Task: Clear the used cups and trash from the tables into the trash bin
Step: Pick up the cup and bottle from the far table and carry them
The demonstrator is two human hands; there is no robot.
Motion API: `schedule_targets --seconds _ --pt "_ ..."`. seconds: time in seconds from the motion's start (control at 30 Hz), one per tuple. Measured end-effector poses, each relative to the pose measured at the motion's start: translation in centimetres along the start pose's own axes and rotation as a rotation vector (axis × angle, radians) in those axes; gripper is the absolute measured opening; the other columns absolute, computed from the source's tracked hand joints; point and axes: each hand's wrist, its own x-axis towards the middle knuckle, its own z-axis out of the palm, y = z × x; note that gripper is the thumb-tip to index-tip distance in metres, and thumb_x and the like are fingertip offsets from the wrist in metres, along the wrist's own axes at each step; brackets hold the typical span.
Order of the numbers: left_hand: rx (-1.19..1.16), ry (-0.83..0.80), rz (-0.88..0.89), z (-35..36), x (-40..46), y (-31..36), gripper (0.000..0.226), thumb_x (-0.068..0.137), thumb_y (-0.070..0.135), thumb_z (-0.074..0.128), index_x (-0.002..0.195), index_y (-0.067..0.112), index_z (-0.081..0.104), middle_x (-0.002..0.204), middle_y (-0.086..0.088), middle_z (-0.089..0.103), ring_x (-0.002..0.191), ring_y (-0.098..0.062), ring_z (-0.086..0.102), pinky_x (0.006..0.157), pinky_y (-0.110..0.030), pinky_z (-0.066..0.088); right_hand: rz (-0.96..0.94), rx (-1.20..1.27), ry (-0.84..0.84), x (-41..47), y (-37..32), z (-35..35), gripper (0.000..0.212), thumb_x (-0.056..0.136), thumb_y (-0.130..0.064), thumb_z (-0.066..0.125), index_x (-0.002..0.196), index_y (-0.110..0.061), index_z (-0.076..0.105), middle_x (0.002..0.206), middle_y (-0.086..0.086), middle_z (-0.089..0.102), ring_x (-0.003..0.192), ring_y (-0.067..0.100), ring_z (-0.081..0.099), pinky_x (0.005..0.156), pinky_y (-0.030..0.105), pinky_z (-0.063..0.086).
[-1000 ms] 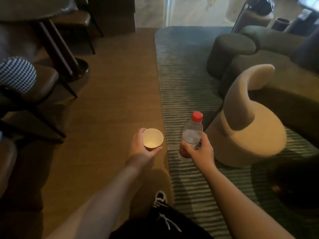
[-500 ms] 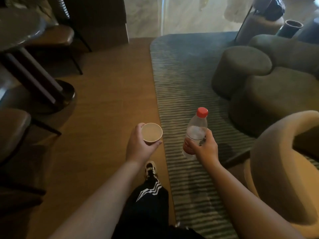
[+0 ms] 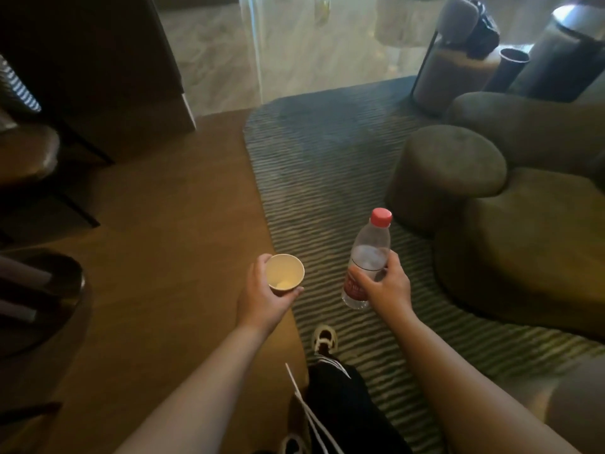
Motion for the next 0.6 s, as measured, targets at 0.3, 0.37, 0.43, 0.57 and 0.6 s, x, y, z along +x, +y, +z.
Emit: schedule_targets --seconds 0.3,0.37,0.43,0.57,0.6 --pt "-0.006 -0.028 0.021 5.5 29.9 1.8 0.080 0.062 0.044 0.083 0.127 0.022 0.042 0.121 0.003 0.051 0.106 -0.011 0.047 0.085 -0.024 0.040 -0.006 0.009 -0.027 29.6 -5.4 4.2 0.050 0.074 -0.034 0.077 0.114 -0.034 0.048 0.110 -0.011 0.060 0.103 0.006 0.057 0.091 0.033 0.050" --pt "-0.012 -0.036 0.027 5.7 36.7 3.7 0.080 0.063 0.043 0.083 0.128 0.020 0.042 0.123 0.001 0.050 0.108 -0.013 0.047 0.088 -0.027 0.042 0.000 -0.005 -0.028 36.1 -7.9 4.5 0.054 0.073 -0.034 0.077 0.119 -0.030 0.048 0.114 -0.009 0.060 0.106 0.009 0.057 0.093 0.036 0.050" --pt "-0.009 -0.029 0.036 6.0 43.1 5.4 0.081 0.064 0.041 0.083 0.129 0.015 0.043 0.124 -0.002 0.051 0.110 -0.016 0.048 0.092 -0.032 0.044 0.001 -0.009 -0.011 42.0 -10.5 4.7 0.057 0.073 -0.034 0.077 0.121 -0.028 0.047 0.115 -0.007 0.060 0.108 0.012 0.057 0.095 0.039 0.050" --pt "-0.006 -0.003 0.020 7.6 54.1 7.4 0.081 0.064 0.041 0.084 0.128 0.014 0.043 0.124 -0.003 0.052 0.110 -0.018 0.049 0.092 -0.031 0.043 -0.011 -0.002 0.027 52.1 -14.6 5.4 0.056 0.074 -0.033 0.077 0.121 -0.027 0.047 0.115 -0.004 0.060 0.108 0.014 0.058 0.095 0.039 0.050" --pt "-0.006 0.001 0.012 8.1 56.7 7.5 0.081 0.063 0.042 0.083 0.128 0.016 0.043 0.124 -0.001 0.051 0.110 -0.016 0.049 0.090 -0.028 0.042 -0.017 -0.004 0.027 54.5 -15.5 5.6 0.057 0.074 -0.033 0.077 0.122 -0.026 0.047 0.115 -0.004 0.060 0.108 0.015 0.058 0.095 0.039 0.050"
